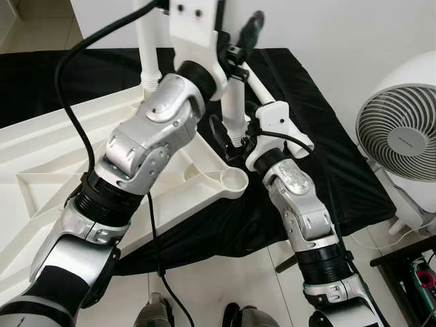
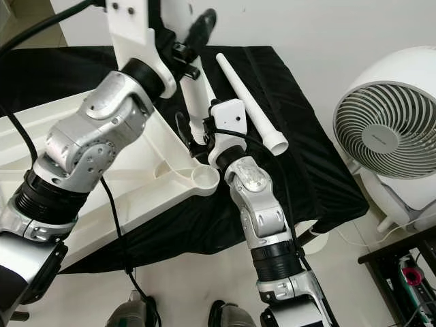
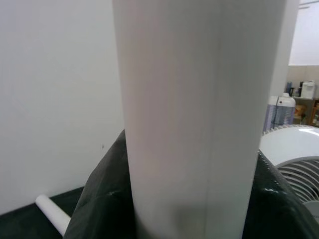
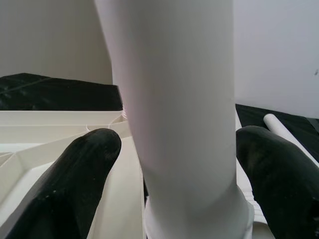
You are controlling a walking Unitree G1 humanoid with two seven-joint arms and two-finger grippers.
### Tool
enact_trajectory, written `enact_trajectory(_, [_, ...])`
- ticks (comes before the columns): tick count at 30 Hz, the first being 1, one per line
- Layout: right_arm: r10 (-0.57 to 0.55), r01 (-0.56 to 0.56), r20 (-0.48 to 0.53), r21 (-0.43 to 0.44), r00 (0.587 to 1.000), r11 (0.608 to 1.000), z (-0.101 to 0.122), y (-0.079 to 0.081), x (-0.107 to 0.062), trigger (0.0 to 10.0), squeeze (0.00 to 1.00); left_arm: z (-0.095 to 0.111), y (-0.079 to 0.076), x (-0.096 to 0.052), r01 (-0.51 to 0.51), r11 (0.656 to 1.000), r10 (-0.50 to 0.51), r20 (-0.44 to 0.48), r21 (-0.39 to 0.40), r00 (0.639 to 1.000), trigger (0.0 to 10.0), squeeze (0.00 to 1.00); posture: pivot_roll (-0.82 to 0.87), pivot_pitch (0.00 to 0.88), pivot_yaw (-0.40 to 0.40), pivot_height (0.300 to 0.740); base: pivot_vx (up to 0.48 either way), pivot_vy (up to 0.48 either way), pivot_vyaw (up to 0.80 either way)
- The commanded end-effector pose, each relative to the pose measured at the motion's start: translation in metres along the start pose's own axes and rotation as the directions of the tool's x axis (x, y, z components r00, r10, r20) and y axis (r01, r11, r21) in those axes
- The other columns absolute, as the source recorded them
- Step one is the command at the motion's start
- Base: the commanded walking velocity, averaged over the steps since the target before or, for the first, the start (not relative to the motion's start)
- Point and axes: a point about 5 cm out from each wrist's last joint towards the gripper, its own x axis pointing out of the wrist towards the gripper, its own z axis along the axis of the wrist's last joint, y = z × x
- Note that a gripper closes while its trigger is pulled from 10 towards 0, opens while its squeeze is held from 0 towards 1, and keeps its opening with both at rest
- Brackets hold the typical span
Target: Building children table
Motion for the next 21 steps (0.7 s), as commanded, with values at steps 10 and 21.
enact_trajectory(10, [-0.044,0.044,-0.018,-0.004,0.999,0.999,0.003,-0.002,0.012,10.0,0.0,0.003,-0.025,-0.003,0.235,0.969,-0.239,0.049,0.078,0.97,10.0,0.0,0.1,0.135,-0.059,0.74,0.0,0.0,0.0])
enact_trajectory(21, [-0.02,0.02,0.018,-0.034,1.0,0.999,0.013,0.001,0.016,7.1,0.0,0.002,-0.028,-0.002,0.241,0.966,-0.247,0.055,0.096,0.967,10.0,0.0,0.1,0.132,-0.058,0.74,0.0,0.0,0.0])
